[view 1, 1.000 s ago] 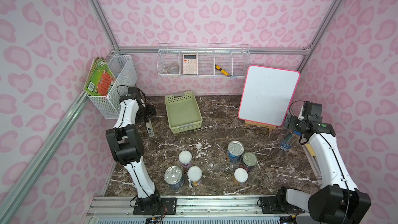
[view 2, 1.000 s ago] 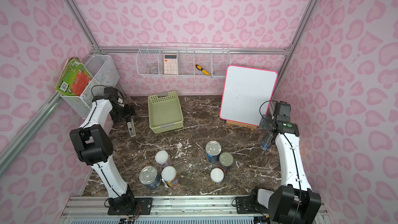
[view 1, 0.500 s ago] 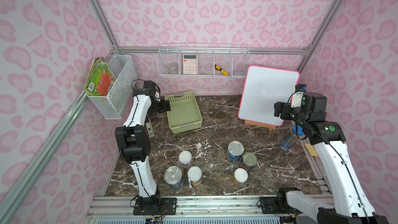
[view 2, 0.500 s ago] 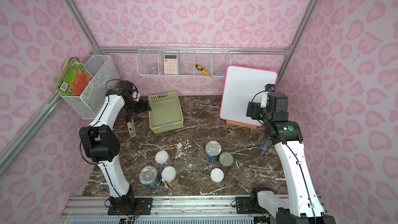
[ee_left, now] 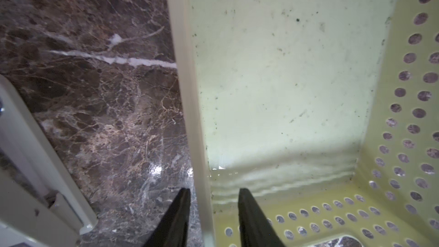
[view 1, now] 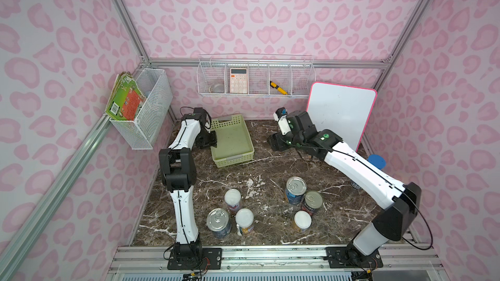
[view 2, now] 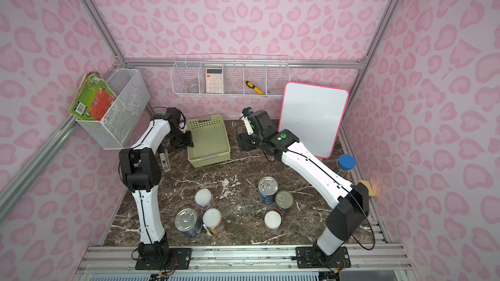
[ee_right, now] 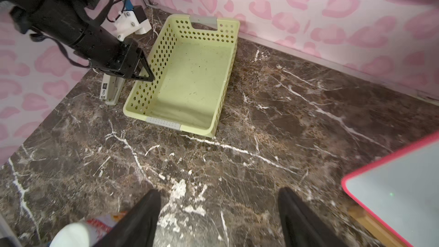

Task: Put the canned food in the basket
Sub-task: Pick up the basket from the center of the board.

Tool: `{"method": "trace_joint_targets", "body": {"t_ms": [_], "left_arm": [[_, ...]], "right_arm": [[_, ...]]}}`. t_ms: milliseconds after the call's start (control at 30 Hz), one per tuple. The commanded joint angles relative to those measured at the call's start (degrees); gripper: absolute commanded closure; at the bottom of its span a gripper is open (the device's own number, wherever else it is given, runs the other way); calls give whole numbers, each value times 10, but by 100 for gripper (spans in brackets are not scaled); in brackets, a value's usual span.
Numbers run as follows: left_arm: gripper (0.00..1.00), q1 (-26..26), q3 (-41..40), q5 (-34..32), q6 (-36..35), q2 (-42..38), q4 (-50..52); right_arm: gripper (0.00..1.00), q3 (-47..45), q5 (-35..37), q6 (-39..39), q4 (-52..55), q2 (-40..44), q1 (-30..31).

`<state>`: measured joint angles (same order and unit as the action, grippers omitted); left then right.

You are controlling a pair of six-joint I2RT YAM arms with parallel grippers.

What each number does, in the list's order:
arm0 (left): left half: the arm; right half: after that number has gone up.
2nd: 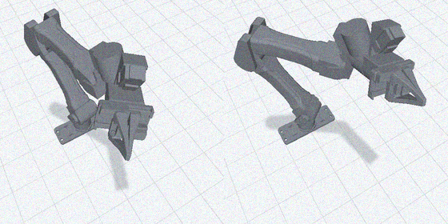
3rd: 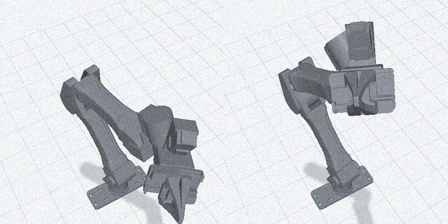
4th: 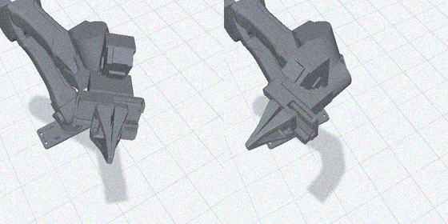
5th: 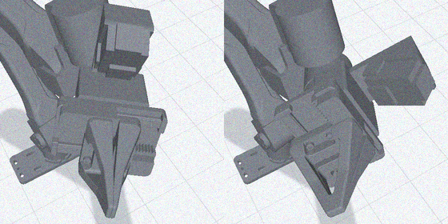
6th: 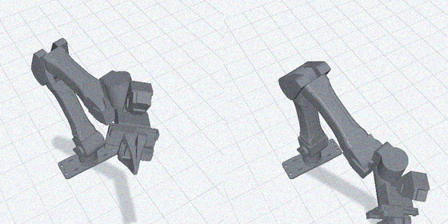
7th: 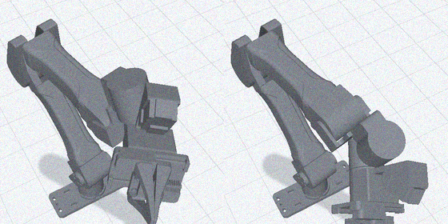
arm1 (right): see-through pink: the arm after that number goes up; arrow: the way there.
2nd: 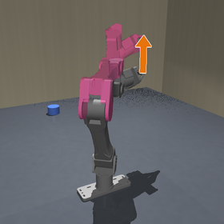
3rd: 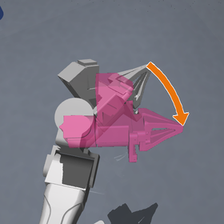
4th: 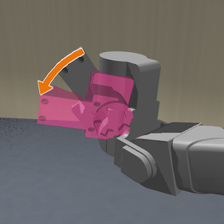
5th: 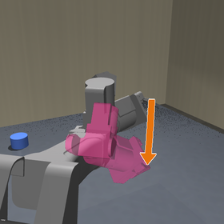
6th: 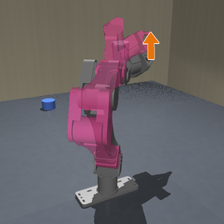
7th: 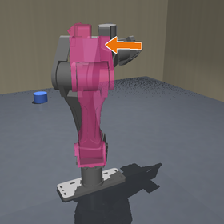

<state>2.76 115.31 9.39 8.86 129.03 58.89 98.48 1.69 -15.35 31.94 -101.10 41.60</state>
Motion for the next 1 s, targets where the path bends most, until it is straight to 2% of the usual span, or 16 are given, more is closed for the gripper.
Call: {"method": "trace_joint_targets", "body": {"t_ms": [0, 133, 400, 467, 633, 733, 800, 967], "left_arm": [[74, -3, 0, 6, -1, 9, -2], [87, -5, -7, 17, -3, 14, -9], [91, -20, -45, 24, 2, 4, -27], [91, -24, -56, 30, 3, -5, -33], [93, -41, -75, 45, 5, -24, -36], [93, -55, -92, 45, 7, -46, -43], [94, -64, -99, 53, 11, -62, -42], [94, -104, -121, 73, 13, -97, -42]], "right_arm": [[21, 70, -17, 7, -10, -78, -1], [23, 184, -17, 13, 18, -210, -12], [31, 565, -66, 1, 158, -496, -47], [34, 545, -69, -1, 161, -507, -49], [38, 379, -72, -1, 78, -447, -43], [52, 359, -75, -4, 93, -433, -49], [56, 349, -59, 3, 115, -421, -50], [57, 185, -33, 16, 51, -309, -49]]}}
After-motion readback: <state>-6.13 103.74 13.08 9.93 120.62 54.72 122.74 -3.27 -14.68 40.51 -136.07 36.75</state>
